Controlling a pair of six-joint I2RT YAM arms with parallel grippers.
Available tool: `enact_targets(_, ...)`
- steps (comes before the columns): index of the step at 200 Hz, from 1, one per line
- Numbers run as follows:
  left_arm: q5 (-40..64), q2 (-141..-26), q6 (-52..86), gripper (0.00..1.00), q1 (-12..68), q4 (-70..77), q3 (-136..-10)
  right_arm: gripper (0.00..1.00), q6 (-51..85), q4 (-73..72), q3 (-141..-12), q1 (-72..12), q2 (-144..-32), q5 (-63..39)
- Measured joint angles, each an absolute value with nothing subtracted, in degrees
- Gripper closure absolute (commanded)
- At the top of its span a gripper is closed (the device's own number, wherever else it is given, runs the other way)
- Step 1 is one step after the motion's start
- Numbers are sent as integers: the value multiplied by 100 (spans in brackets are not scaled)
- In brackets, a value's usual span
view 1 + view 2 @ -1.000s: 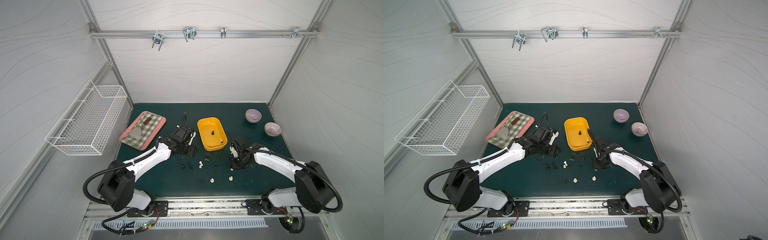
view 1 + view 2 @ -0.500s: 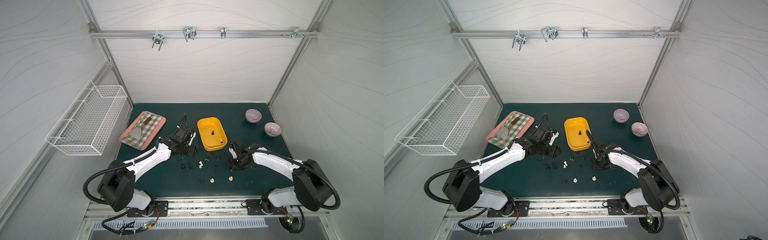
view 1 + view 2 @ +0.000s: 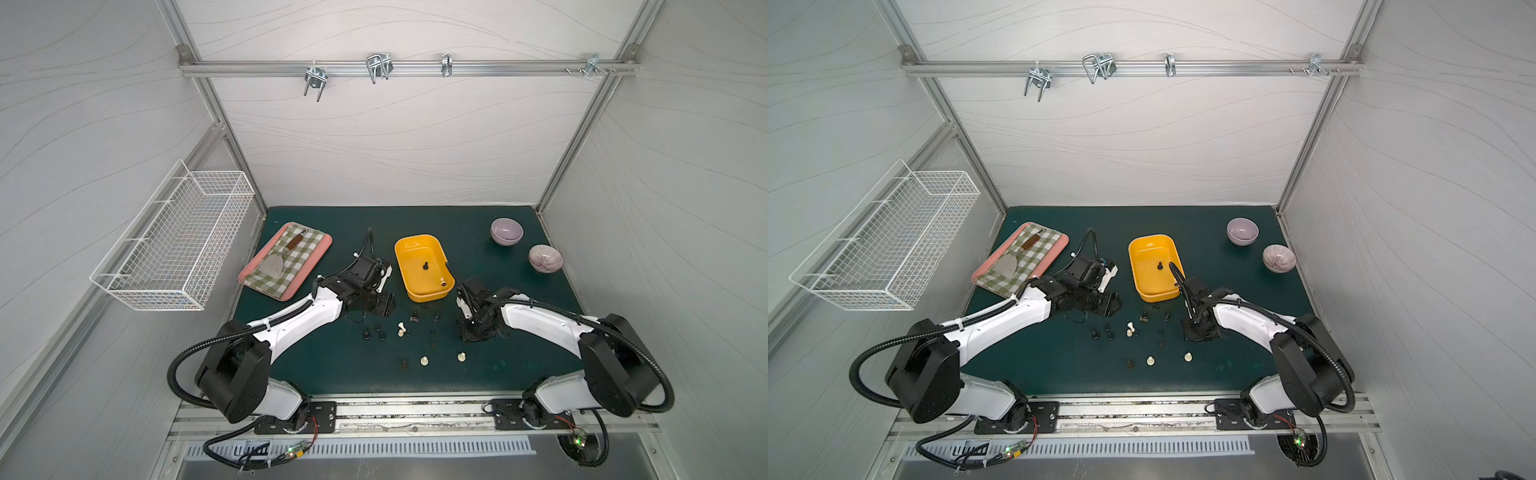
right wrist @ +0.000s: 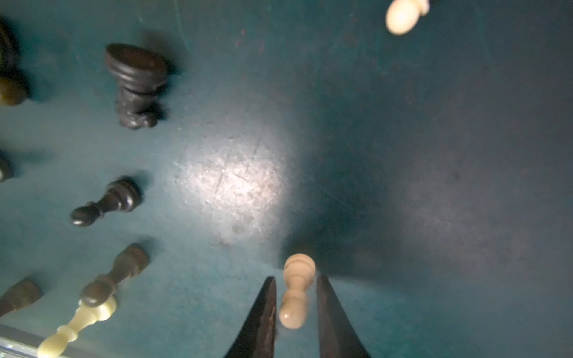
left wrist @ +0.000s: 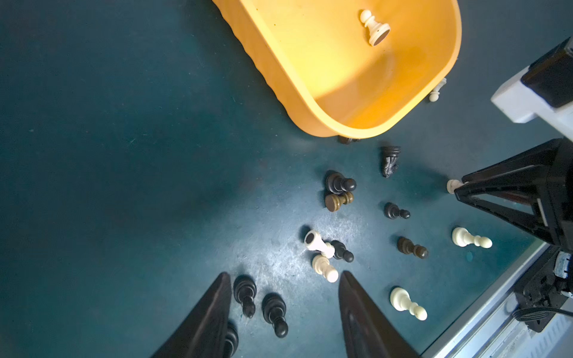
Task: Put the chess pieces into the storage box
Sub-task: Pick up the chess piece at the center of the board.
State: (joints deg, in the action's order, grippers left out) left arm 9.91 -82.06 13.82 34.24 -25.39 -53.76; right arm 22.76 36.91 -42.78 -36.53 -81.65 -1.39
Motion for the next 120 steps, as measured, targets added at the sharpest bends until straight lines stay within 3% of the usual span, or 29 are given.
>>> enact_targets(120,1125,-8206,1406,43,3424,-2329,-5033,83,2416,3686,-4357,-3857,-8237,1)
